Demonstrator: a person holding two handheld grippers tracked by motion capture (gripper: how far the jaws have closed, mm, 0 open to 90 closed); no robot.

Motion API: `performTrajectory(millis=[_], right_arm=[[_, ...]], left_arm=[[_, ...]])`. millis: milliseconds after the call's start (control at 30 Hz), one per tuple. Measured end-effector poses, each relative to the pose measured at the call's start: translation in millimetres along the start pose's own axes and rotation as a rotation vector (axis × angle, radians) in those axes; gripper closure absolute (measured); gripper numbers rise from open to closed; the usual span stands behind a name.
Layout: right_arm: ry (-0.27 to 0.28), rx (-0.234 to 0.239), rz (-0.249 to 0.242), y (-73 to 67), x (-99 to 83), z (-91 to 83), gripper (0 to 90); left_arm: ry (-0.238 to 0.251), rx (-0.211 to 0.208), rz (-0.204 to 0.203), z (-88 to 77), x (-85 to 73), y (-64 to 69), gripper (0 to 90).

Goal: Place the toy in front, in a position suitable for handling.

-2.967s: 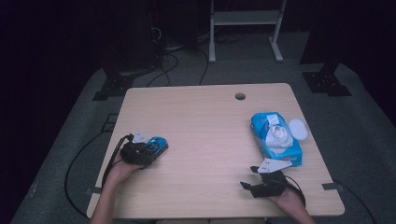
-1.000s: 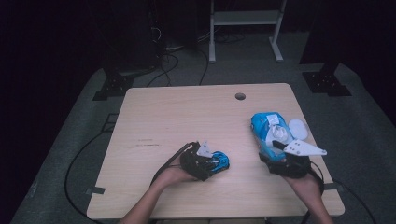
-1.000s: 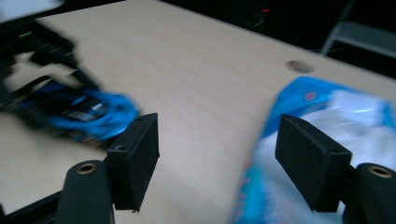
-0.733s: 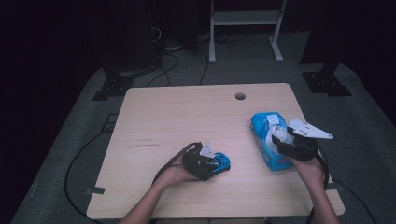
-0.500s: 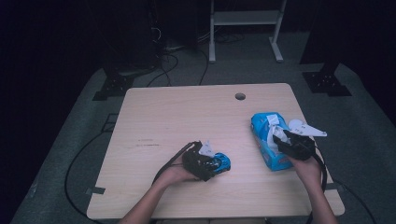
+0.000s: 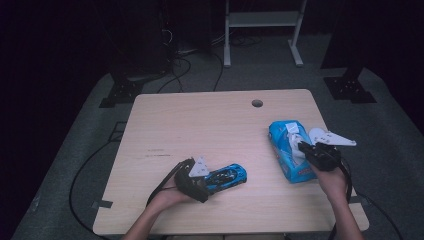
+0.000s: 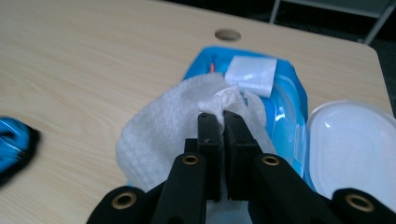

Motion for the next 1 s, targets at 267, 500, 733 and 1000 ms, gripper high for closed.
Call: performTrajectory(millis=[267,500,733,1000], right_arm=[[0.1,0.187,-0.024,-36.7,29.3,-45.2,86.0],[-0.074,0.374,-0.199,-104.1,-1.6,-48.6,85.7],[-0.29,0.481,-0.263,-144.0,-37.5,-14.7,85.5],[-0.44,0.489,-0.317,-165.5,-52.5,35.0,82.1]], left_arm=[[0.0,0.012,0.012,-3.1,-5.3,4.4,10.2],[-0.009,0.001,0.017,0.1,-7.4,8.5,10.4],[0.0,-0.027,0.004,4.1,-10.5,5.8,15.5],[0.001,-0.052,-0.002,6.6,-13.2,3.8,21.7]])
Point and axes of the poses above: each handheld gripper's, and its own axes: z roughly forward along the jaws, x roughly out of its top, y roughly to its right, the point moved 6 cm from there along z, roughly forward along the jaws, and after that the axes turned 15 degrees about z, right-handed, at the moved point
